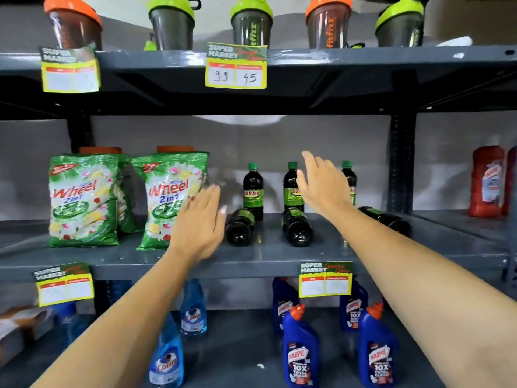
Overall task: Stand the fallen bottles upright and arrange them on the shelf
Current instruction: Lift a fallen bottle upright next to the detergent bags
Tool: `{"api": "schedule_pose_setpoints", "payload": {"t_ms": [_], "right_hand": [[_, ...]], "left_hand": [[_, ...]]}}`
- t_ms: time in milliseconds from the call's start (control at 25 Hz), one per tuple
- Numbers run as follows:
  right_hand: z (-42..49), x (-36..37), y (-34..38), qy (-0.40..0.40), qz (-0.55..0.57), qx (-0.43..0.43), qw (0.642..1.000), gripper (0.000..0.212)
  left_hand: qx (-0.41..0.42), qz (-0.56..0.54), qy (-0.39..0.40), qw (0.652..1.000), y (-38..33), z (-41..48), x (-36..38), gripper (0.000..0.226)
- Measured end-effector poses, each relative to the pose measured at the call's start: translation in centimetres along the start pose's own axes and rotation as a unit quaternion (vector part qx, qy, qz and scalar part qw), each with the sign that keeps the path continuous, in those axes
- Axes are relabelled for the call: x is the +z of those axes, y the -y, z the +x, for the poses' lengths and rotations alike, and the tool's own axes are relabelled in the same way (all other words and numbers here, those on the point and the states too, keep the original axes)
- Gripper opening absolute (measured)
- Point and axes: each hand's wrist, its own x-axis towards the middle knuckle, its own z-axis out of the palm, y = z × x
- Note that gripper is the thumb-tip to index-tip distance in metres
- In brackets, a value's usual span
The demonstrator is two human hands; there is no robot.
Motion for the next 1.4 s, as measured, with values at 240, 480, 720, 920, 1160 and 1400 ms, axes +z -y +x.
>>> {"api": "schedule_pose_setpoints", "payload": {"t_ms": [240, 480, 720, 920, 1160, 1400], "right_hand": [[0.8, 2.9, 8.6, 0.15, 0.079, 0.1, 0.98, 0.034], [0.1, 6.1, 10.8, 0.393, 0.212, 0.339, 0.828, 0.071], [0.7, 8.8, 13.0, 0.449, 0.277, 0.388, 0.756, 0.055], [-0.3, 10.0, 12.7, 0.287, 0.255, 0.375, 0.844, 0.051], [-2.2, 10.9, 12.1, 0.188, 0.176, 0.313, 0.914, 0.071], [-3.4, 11.3, 11.9, 0.183, 0.21, 0.296, 0.914, 0.079]], "left_hand": [[0.085, 0.044, 0.065, 0.993, 1.2, -7.2, 2.6, 0.06], [0.093, 0.031, -0.014, 0.995, 1.9, -7.4, 4.5, 0.048], [0.102, 0.028, -0.116, 0.988, 2.5, -7.4, 6.6, 0.047], [0.108, 0.014, -0.166, 0.98, 2.6, -7.4, 7.3, 0.044], [0.109, 0.01, -0.181, 0.977, 2.5, -7.6, 7.4, 0.043], [0.111, 0.011, -0.172, 0.979, 2.6, -7.5, 7.3, 0.044]]}}
